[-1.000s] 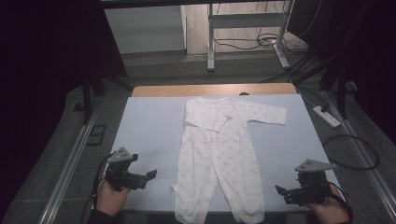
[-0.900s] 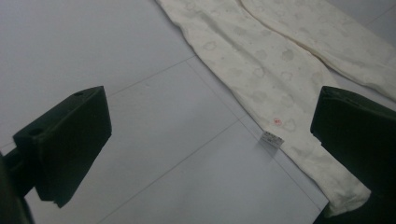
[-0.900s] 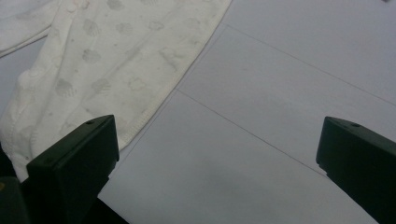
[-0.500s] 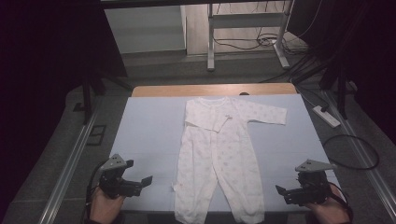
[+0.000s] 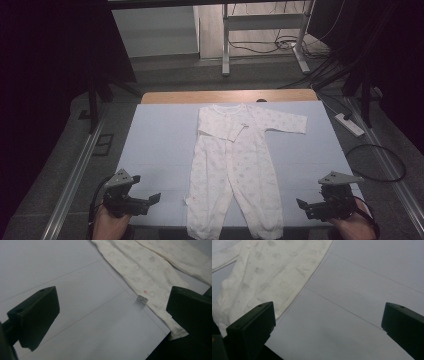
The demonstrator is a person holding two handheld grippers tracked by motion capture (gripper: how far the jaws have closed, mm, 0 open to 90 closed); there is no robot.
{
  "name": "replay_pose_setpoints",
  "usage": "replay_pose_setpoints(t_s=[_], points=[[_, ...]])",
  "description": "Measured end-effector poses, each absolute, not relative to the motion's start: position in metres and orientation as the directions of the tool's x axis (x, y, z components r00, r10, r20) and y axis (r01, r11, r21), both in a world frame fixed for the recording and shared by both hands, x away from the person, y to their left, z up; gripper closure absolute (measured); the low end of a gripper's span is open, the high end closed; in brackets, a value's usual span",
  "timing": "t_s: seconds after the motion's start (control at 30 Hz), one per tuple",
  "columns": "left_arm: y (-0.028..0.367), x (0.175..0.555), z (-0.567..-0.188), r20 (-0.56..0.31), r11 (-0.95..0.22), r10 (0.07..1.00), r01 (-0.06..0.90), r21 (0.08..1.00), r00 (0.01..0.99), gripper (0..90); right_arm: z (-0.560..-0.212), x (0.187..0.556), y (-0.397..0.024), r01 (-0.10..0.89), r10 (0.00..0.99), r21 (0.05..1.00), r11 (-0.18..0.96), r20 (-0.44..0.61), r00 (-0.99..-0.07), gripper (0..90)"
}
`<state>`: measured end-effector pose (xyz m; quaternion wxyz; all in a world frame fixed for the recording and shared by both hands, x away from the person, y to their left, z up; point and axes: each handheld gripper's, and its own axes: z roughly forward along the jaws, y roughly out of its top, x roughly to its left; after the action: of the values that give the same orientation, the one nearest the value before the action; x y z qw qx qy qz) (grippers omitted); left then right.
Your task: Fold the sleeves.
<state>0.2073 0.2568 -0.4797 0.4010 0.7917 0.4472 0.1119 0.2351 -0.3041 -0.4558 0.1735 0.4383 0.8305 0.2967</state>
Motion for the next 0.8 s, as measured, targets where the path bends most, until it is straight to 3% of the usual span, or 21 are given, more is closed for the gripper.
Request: replay_pose_setpoints(t_s=[0.8], points=[[0.256, 0.208, -0.481, -0.173, -0.287, 0.801, 0.622, 0.728, 0.573, 0.0, -0.440, 0.265, -0.308, 0.595, 0.830, 0.696, 0.402, -0.002, -0.558, 0.0]])
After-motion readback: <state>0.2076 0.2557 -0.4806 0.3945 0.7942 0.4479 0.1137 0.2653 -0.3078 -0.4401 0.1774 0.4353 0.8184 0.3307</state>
